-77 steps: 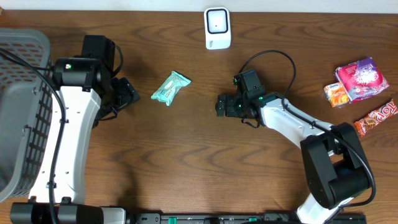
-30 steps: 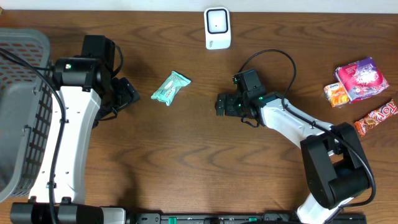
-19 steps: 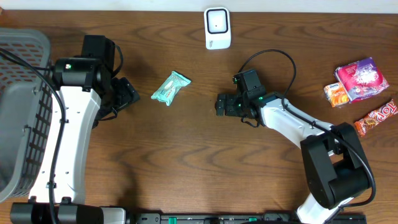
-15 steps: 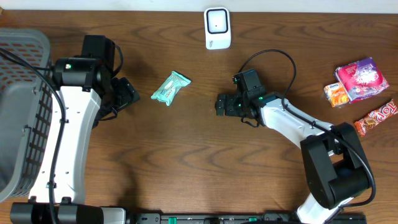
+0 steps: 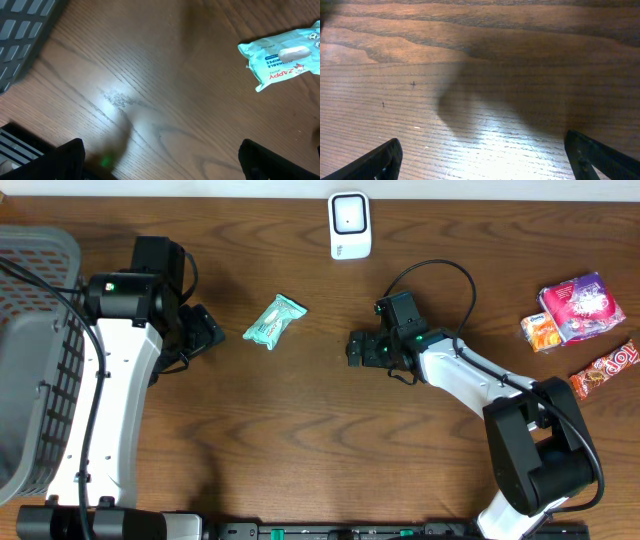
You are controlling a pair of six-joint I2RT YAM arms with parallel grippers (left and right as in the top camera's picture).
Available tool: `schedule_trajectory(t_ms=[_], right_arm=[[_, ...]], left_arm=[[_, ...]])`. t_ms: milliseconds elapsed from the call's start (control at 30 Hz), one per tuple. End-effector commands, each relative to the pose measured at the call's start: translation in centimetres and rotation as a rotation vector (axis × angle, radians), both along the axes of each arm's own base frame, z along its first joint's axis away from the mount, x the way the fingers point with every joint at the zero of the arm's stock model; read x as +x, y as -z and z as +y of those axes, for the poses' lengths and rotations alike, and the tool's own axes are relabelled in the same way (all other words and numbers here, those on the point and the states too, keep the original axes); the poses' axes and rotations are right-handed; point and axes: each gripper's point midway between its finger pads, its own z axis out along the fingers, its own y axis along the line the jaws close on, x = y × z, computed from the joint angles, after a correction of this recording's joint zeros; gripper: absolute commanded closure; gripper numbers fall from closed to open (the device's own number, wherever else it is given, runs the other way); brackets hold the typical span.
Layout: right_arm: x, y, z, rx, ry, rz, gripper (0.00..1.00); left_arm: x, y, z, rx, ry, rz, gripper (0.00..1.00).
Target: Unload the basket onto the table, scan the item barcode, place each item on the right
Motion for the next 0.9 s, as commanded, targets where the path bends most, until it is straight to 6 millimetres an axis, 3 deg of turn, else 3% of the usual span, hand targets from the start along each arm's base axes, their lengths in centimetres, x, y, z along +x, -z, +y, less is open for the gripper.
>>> schedule_trajectory(t_ms=[0,867], right_arm=[[-0.26,0.24,-0.18,-0.007,0.011,0.007,0.01],[-0.51,0.32,-0.12,-0.005,0.006,0.017,0.01]], left_arm=[[-0.13,0.08,0.15,0.006,0.0,0.006,0.02],[-0.13,0.08,0.15,0.006,0.0,0.006,0.02]])
